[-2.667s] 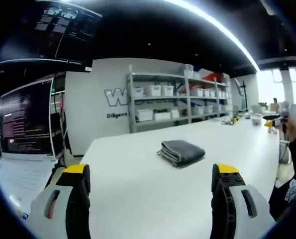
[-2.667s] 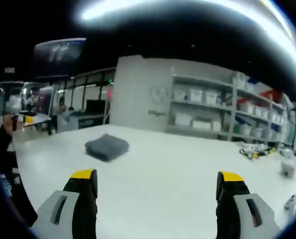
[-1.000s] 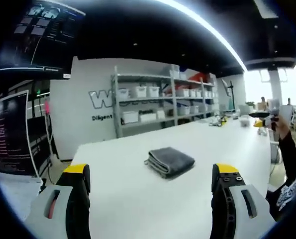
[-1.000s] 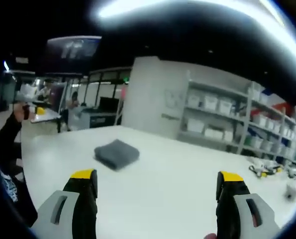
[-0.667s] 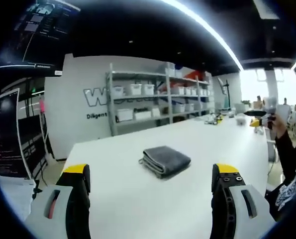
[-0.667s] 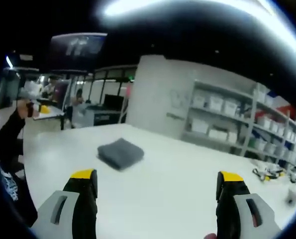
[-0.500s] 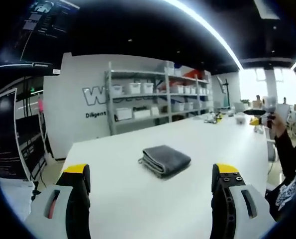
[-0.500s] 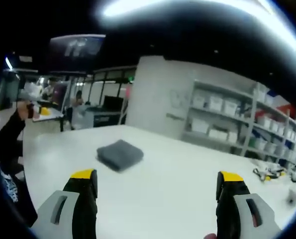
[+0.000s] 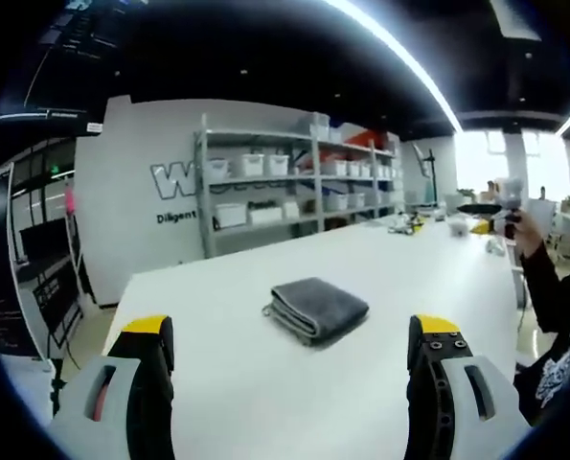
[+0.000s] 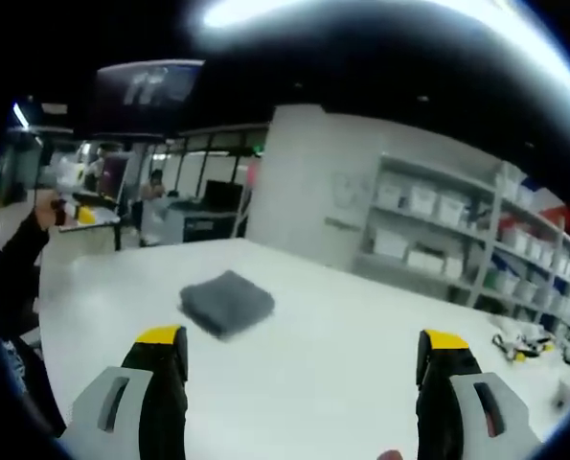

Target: Open the folded towel by lifting each exposed corner and separating the folded layers until the towel lies flat within the target outline without major curled edges

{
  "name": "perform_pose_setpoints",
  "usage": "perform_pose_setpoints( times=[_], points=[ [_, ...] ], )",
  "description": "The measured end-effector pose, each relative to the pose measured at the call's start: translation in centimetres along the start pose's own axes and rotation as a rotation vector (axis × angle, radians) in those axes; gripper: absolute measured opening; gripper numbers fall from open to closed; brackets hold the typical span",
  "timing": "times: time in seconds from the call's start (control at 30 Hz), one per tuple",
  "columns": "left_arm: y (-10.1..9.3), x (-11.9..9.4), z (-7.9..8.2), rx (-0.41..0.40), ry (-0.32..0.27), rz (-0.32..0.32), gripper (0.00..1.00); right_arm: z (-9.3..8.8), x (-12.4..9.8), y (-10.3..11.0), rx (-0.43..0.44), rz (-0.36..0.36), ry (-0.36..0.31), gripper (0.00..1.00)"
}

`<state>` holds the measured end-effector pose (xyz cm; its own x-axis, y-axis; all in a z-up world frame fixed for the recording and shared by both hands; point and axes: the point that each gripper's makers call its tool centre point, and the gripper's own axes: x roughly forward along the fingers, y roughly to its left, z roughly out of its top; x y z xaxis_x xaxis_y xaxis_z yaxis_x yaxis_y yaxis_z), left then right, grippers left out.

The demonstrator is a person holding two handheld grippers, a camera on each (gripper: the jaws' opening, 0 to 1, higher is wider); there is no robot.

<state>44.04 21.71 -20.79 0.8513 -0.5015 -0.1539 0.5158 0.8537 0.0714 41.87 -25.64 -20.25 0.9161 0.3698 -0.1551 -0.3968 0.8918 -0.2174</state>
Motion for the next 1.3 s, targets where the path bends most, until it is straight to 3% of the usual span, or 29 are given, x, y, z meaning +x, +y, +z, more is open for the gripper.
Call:
perform_pose_setpoints(
  times=[0.23,0.47,0.8,1.03,1.3],
  points=[
    [-0.3,0.2,0.3,-0.005,-0.011,-0.017,1.00,0.8,0.5,1.0,-0.009,0.023,-0.018,1.00],
    [0.0,1.3,1.0,0.020,-0.025,-0.018,1.00,1.0,1.6,0.3,-0.027,0.017,0.003,1.00],
    [0.1,2.8,0.2,0.037,0.027,-0.018,1.00,1.3,1.8,0.2,-0.024,0.017,0.007,1.00],
    [0.4,3.5,0.5,0.020,0.035,-0.025,1.00,1.0,2.9,0.0,-0.013,0.016,0.014,1.00],
    [1.3,4.0,1.7,0.038,0.029,-0.006,1.00,1.8,4.6,-0.5,-0.023,0.024,0.029,1.00]
  ],
)
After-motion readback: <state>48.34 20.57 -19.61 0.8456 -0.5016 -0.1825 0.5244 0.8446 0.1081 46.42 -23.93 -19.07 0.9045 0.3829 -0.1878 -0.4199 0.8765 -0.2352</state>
